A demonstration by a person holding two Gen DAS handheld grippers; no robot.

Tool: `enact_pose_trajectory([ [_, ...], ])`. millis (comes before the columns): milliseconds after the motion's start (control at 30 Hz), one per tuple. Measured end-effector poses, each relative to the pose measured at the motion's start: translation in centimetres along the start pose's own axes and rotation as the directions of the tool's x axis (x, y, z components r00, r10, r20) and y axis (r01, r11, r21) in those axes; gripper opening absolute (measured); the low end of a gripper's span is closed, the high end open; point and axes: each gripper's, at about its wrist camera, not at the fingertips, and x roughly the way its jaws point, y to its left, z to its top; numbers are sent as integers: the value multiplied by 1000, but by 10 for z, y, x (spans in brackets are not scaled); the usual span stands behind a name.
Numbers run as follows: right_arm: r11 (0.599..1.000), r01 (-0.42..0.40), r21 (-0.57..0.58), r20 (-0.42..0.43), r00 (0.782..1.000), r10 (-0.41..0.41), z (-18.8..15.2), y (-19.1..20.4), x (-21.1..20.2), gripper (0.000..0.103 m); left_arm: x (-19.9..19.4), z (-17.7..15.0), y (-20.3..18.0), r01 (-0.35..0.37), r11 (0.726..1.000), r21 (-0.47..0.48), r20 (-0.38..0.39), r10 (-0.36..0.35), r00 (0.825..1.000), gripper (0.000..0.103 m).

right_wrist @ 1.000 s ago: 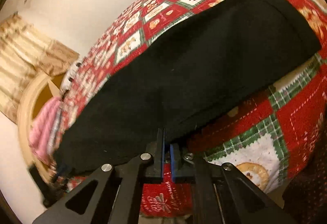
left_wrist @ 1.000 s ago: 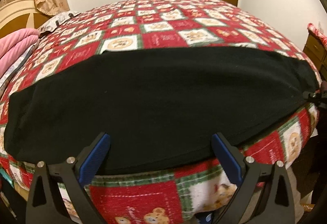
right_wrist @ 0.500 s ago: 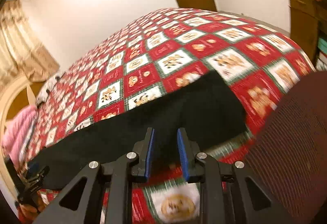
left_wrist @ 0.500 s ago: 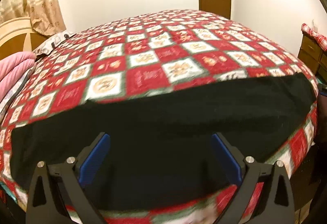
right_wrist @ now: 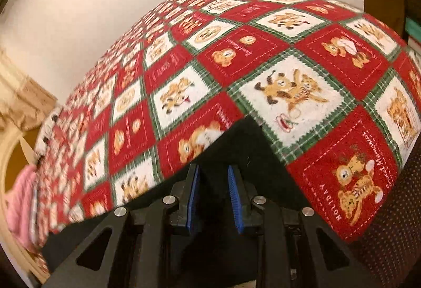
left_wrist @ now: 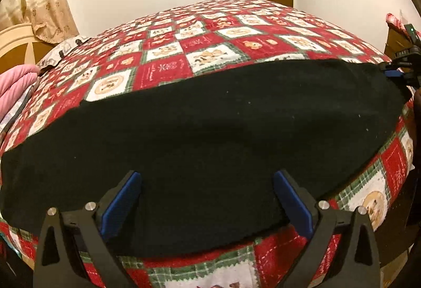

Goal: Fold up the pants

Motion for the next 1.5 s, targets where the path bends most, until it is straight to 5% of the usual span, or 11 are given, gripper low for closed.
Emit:
enact_pose_trajectory([
  [133,978,154,-139,169,977,-130,-10,26,-30,24,1,-1,-1,-8,1000,-5,1,8,1000,103],
  [267,955,219,-199,113,973,-199,-10,31,0,31,1,0,-5,-28,1000,-1,-1,28,1000,103],
  [333,969,199,-145,129,975,-181,-6,24,10,34,1,0,-4,-27,1000,-6,-6,27,1000,103],
  [500,957,203,-207,93,978,-188,1,39,19,64,1,1,-5,-32,999,-2,-14,32,999,103],
  [633,945,214,-249,128,974,-187,-14,47,3,64,1,1,-4,-25,1000,-7,-13,25,1000,103],
  [900,995,98,-7,212,973,-94,-31,-4,-52,64,1,0,-4,-24,1000,-9,-14,24,1000,103],
  [1133,992,118,51,150,981,-125,-24,-46,-60,64,2,0,-4,-27,1000,-12,-15,26,1000,103],
  [1367,992,120,-41,67,991,-117,-16,-41,-31,64,2,0,-5,-39,999,-18,-21,39,999,103],
  [1500,970,188,-155,-10,981,-192,-16,-21,-12,65,2,0,-5,-41,999,-20,-22,41,999,103],
])
